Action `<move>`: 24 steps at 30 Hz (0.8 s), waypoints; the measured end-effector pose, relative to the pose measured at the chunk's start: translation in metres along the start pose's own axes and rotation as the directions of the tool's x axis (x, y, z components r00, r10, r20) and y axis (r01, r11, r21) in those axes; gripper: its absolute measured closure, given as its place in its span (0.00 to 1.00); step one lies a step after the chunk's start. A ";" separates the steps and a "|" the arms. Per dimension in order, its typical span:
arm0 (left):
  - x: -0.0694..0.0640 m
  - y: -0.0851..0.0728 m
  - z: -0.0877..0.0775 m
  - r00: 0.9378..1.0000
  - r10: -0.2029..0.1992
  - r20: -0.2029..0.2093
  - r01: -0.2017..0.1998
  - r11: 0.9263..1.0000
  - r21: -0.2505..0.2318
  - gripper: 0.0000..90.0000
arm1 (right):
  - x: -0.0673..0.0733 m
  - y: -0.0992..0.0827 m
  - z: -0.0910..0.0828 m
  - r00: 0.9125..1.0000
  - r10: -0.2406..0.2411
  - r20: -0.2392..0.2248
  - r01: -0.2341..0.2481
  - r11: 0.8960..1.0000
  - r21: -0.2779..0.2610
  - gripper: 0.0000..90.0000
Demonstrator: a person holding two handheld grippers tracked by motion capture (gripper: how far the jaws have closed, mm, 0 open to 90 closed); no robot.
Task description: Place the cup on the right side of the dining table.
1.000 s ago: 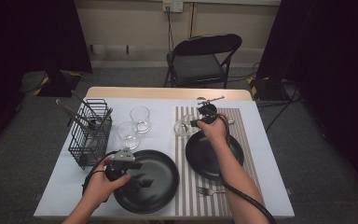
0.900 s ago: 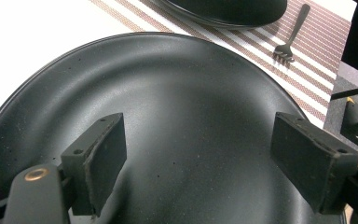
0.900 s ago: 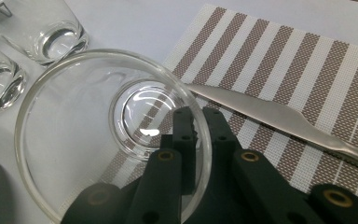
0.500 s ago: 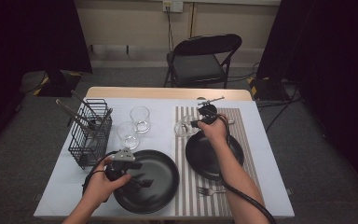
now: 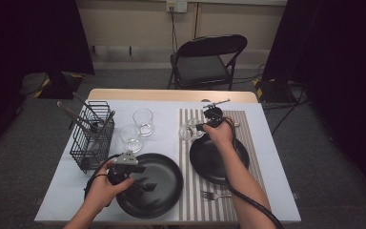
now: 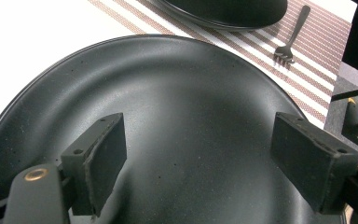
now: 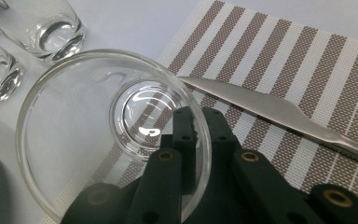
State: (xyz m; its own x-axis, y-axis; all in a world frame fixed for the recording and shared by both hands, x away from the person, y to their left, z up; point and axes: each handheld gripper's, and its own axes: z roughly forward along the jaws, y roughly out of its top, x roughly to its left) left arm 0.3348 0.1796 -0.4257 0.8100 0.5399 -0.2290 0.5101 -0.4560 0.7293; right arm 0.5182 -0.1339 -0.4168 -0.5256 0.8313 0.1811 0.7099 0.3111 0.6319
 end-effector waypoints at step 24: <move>-0.001 0.001 -0.001 1.000 0.004 -0.006 -0.004 1.000 0.001 0.20 | 0.001 -0.001 0.001 1.000 0.009 0.014 -0.009 1.000 -0.010 0.94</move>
State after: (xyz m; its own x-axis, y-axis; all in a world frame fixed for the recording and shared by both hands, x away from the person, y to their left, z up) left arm 0.3344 0.1798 -0.4244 0.8104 0.5419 -0.2225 0.5071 -0.4588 0.7296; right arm 0.5179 -0.1328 -0.4181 -0.5121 0.8406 0.1762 0.7098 0.2986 0.6380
